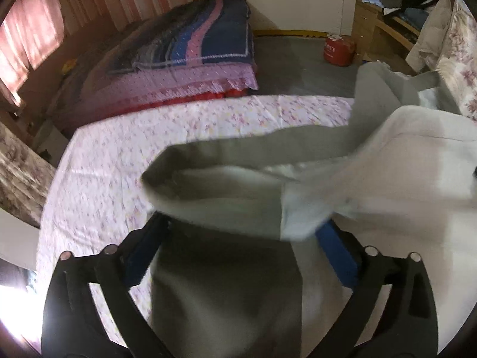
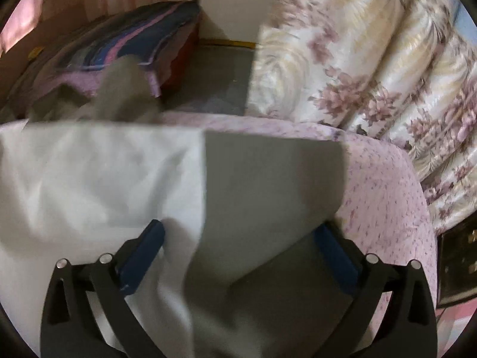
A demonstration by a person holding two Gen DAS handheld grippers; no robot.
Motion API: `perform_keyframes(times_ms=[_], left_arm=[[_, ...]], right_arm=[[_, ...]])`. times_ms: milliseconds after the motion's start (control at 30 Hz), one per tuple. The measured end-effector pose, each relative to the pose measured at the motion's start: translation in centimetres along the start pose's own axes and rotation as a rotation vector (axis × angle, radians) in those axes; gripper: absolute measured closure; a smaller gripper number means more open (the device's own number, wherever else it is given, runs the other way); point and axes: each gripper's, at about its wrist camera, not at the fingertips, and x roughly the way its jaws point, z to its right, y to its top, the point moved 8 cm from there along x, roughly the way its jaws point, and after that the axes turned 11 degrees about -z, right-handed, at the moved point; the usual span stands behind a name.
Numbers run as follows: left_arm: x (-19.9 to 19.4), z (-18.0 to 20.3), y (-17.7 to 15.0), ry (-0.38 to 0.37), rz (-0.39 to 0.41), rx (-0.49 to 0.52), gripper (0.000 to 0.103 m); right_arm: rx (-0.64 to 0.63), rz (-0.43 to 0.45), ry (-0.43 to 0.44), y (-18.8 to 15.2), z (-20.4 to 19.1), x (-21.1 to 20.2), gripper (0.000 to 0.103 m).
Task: Fold large clothes
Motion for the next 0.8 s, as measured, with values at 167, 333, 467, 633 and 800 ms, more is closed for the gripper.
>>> perform_keyframes(times_ms=[167,333,467,633,800], left_arm=[[0.7,-1.1,1.9,0.039,0.045,-0.018,0.003],[-1.3,-2.6,3.1,0.051,0.111,-0.042,0.003],[-5.2,-2.1,2.4,-0.024,0.142,-0.026,0.003],[-10.8,1.6,-0.6,-0.127,0.186,0.023,0.003],[-11.0,4.7,-3.2,-0.189,0.185,-0.013,0.003]], right_arm=[[0.142,-0.021,0.052,1.6,3.1,1.8,0.002],[0.177,0.107,0.025,2.2,4.0,-1.5,0.002],[0.128,0.18,0.148,1.7,2.1,-6.7,0.002],[0.04,0.195,0.248,-1.7,-2.5,-12.0,0.002],[-0.011,0.179,0.251,-4.7,-6.3,-11.8,0.002]])
